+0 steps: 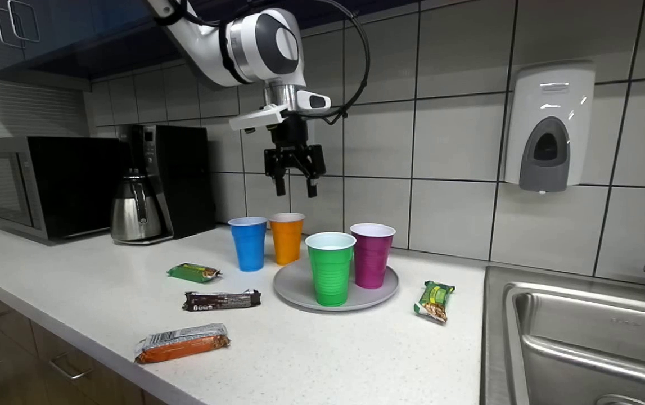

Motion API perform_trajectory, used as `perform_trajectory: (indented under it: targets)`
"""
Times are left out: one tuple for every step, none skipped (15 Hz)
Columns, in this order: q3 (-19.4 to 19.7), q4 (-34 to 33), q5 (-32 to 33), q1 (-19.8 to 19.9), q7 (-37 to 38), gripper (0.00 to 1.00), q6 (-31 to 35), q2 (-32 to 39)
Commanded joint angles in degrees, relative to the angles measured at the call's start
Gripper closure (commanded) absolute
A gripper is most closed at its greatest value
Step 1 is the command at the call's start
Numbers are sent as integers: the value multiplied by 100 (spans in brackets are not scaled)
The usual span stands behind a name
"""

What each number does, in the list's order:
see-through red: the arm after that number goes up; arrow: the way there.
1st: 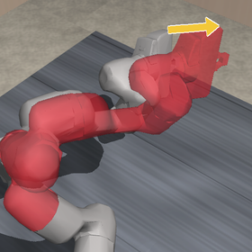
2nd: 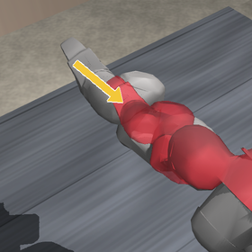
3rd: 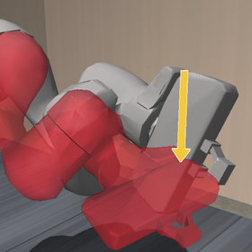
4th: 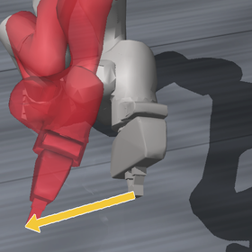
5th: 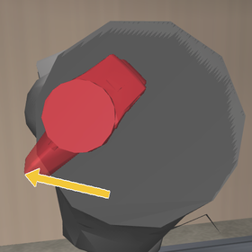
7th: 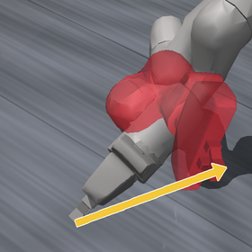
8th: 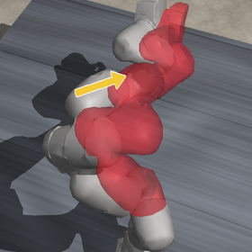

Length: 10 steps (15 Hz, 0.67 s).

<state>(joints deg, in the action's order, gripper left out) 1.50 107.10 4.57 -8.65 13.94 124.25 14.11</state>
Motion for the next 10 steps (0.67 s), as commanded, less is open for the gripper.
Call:
perform_trajectory:
  targets:
    - [-40, 661, 159, 198, -8, 0, 99, -627]
    - [-39, 773, 154, 244, -22, 0, 95, -733]
    - [-37, 870, 159, 286, -27, 0, 87, -827]
    - [-36, 977, 168, 326, -43, 0, 87, -923]
    - [-33, 1084, 185, 365, -52, 0, 88, -1015]
    - [-29, 1168, 184, 411, -75, 0, 98, -1079]
    - [-24, 1240, 179, 455, -100, 0, 112, -1122]
    - [-17, 1328, 162, 503, -136, 0, 134, -1188]
    - [-9, 1394, 155, 544, -160, 0, 149, -1237]
    - [1, 1460, 151, 591, -201, 0, 176, -1290]
